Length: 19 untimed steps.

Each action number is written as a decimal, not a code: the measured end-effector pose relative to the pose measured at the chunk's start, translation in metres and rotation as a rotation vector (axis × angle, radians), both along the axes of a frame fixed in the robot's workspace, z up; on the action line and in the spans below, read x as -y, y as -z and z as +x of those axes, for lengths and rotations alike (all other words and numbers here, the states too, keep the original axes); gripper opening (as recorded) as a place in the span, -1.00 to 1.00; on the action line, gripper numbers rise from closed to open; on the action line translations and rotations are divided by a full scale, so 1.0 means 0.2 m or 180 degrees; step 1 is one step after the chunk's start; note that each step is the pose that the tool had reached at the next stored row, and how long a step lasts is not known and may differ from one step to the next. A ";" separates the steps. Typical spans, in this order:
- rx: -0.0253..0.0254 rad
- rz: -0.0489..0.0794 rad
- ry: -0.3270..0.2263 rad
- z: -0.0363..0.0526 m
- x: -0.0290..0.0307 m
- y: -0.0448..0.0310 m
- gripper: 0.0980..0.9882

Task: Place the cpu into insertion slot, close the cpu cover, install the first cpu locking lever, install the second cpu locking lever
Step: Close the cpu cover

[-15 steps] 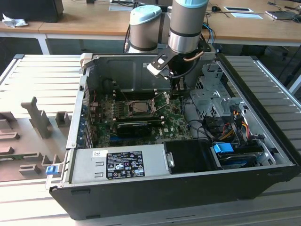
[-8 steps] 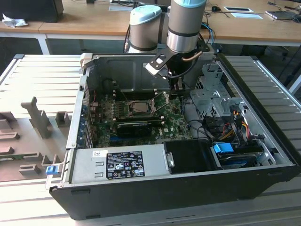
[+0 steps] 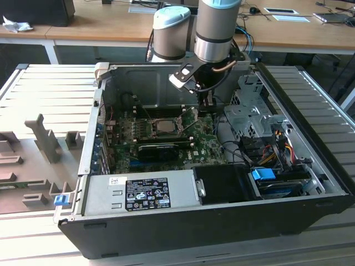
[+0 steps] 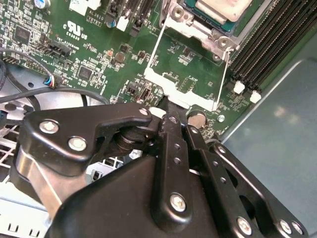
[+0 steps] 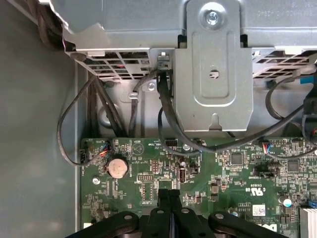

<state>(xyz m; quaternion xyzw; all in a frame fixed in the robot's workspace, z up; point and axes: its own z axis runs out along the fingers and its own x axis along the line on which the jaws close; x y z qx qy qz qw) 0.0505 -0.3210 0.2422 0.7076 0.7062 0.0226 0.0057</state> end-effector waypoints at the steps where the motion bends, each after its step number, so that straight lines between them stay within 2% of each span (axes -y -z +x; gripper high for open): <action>1: 0.0000 0.0000 0.0000 -0.004 0.000 0.000 -0.98; 19: 0.0000 0.0000 0.0000 -0.027 0.000 0.000 -0.98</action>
